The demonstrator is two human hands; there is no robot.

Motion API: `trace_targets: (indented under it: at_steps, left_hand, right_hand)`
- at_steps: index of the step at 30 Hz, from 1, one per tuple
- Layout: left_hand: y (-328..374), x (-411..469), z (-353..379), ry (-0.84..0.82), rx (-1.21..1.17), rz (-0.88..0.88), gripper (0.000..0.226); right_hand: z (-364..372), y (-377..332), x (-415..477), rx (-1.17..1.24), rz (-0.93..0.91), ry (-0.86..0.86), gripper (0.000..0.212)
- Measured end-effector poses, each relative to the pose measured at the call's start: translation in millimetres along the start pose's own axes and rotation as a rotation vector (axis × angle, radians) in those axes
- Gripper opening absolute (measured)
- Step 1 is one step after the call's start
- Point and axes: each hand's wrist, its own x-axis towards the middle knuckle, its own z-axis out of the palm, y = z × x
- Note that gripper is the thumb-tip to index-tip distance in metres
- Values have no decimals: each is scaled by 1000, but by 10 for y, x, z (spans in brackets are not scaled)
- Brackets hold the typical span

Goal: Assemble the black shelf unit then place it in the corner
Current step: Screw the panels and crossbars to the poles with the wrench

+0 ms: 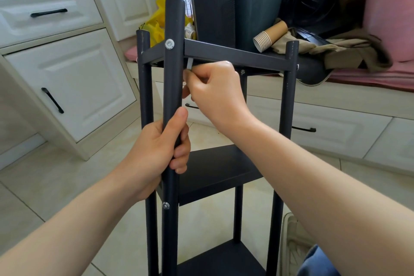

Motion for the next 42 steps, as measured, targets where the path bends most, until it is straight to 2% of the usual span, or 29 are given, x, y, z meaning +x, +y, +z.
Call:
trace_targets:
  at_steps: [11,25,42]
  left_hand:
    - [22,-13,-26,-40,19,-4,48]
    - [31,-47,-91,-59,48,-13,49]
    - [6,-64,-190,-68,6,-20,49]
  right_hand:
    - [73,76,6,-91,-68,99,30]
    - [358,116,76,50,-105,208,27]
    - [57,88,-63,-80,-37,-51,34]
